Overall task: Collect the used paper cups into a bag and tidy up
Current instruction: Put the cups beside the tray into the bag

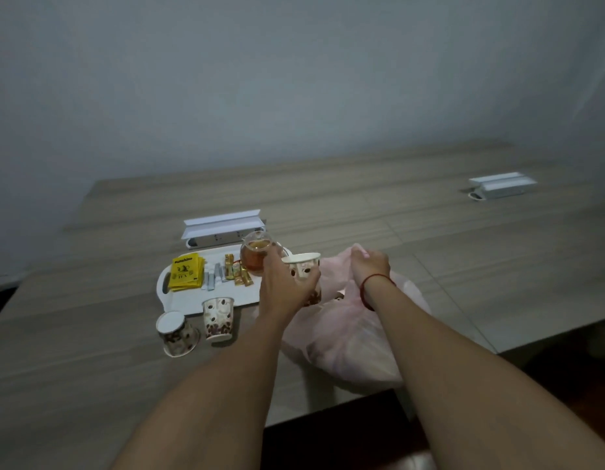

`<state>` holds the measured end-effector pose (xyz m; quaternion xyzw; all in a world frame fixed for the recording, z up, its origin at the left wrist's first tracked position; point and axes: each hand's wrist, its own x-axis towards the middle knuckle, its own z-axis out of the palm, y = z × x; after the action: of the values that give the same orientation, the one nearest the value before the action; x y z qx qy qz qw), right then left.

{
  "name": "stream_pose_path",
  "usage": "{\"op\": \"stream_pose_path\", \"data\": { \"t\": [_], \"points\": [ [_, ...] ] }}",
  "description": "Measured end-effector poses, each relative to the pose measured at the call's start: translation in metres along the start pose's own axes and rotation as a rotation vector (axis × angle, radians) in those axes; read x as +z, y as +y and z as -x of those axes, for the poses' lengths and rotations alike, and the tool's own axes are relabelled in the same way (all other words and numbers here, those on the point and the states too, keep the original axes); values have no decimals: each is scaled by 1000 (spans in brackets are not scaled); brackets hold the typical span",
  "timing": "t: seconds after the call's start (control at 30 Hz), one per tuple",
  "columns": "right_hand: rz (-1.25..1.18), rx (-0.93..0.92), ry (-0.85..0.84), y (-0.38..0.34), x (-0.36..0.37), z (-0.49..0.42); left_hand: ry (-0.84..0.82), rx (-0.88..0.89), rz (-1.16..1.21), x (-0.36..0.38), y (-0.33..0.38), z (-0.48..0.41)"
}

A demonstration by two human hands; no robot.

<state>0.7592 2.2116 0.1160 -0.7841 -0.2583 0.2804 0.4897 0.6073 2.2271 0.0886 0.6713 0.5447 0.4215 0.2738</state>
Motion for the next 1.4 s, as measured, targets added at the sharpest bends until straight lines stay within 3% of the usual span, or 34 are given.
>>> {"op": "stream_pose_path", "data": {
  "t": [0.07, 0.17, 0.23, 0.3, 0.37, 0.47, 0.6, 0.73, 1.0, 1.13, 1.23, 1.4],
  "points": [
    [-28, -18, -11, -6, -9, 8, -64, -150, 47, 10, 7, 11],
    [-26, -35, -7, -10, -12, 10, -342, -414, 173, 22, 10, 17],
    [-18, -41, -9, -11, -11, 10, -502, -493, 154, 22, 8, 17],
    [10, -43, -18, -12, -6, 9, -537, -510, 150, 14, 2, 15],
    [21, -52, -31, -11, 4, 7, -488, -493, 136, 5, -7, 9],
    [15, -46, -53, -7, 25, 0, -275, -445, 27, -12, -31, -1],
    [35, 5, -115, 1, 64, -14, -103, -531, -102, -35, -72, -22],
    [134, 12, -138, 14, 100, -26, -97, -640, -275, -45, -109, -47],
    [288, 89, -145, 34, 135, -49, -40, -874, -371, -22, -156, -72],
    [269, 134, -154, 46, 138, -57, -13, -801, -453, -16, -171, -69],
    [260, 137, -162, 46, 133, -52, 56, -775, -316, -13, -166, -69],
    [199, 97, -136, 27, 111, -39, 164, -555, -206, -21, -133, -73]
  ]
}}
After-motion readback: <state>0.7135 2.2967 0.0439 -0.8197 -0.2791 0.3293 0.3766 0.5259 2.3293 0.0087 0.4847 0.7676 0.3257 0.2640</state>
